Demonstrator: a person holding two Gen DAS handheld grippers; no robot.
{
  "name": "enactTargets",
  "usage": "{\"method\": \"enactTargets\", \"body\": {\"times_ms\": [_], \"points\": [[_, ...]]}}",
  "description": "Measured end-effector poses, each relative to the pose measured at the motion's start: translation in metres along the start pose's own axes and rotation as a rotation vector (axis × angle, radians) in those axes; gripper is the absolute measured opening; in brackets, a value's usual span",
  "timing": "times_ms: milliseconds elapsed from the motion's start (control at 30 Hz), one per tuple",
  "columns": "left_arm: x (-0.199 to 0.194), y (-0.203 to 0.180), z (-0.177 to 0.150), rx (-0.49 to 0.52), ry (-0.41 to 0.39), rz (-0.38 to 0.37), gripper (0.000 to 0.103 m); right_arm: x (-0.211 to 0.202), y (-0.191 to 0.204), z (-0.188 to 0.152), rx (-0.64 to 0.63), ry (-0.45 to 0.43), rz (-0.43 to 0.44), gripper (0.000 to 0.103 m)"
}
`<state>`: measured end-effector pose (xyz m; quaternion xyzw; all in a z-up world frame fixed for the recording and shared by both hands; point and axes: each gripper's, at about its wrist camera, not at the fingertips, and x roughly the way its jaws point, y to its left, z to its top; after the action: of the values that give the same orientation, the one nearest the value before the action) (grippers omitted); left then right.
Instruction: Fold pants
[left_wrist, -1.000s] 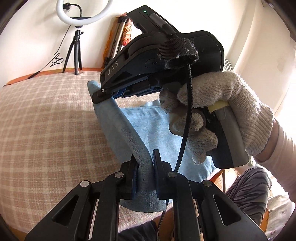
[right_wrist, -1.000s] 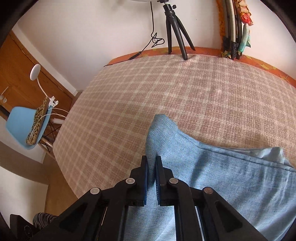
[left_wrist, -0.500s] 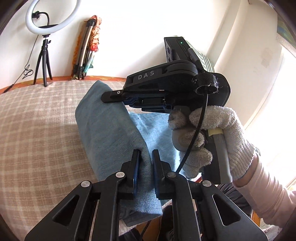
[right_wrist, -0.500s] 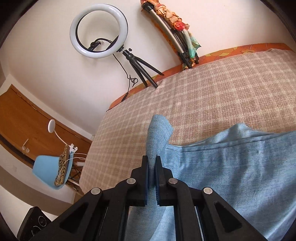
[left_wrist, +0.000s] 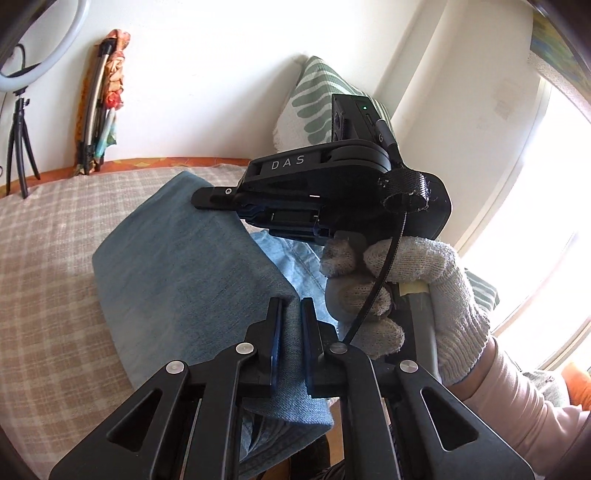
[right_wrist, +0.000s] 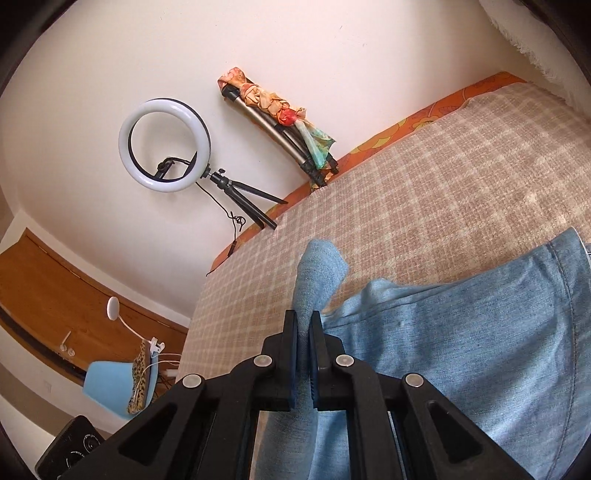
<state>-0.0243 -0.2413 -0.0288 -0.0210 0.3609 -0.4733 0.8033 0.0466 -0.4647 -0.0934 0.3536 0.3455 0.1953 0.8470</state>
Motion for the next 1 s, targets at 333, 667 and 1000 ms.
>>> {"method": "enactTargets", "body": {"times_ms": [333,667,1000], "points": [[0.06,-0.045,0.017,0.049,0.052,-0.105,0.008,-0.068,-0.068,0.012,0.114,-0.119,-0.022,0.002],[0.125,-0.075,0.02,0.082,0.136,-0.142,0.008,-0.099,-0.128,0.014,0.203,-0.151,-0.053,0.002],[0.155,-0.093,0.018,0.124,0.179,-0.158,0.005,-0.127,-0.159,0.025,0.166,-0.179,-0.097,0.003]]}}
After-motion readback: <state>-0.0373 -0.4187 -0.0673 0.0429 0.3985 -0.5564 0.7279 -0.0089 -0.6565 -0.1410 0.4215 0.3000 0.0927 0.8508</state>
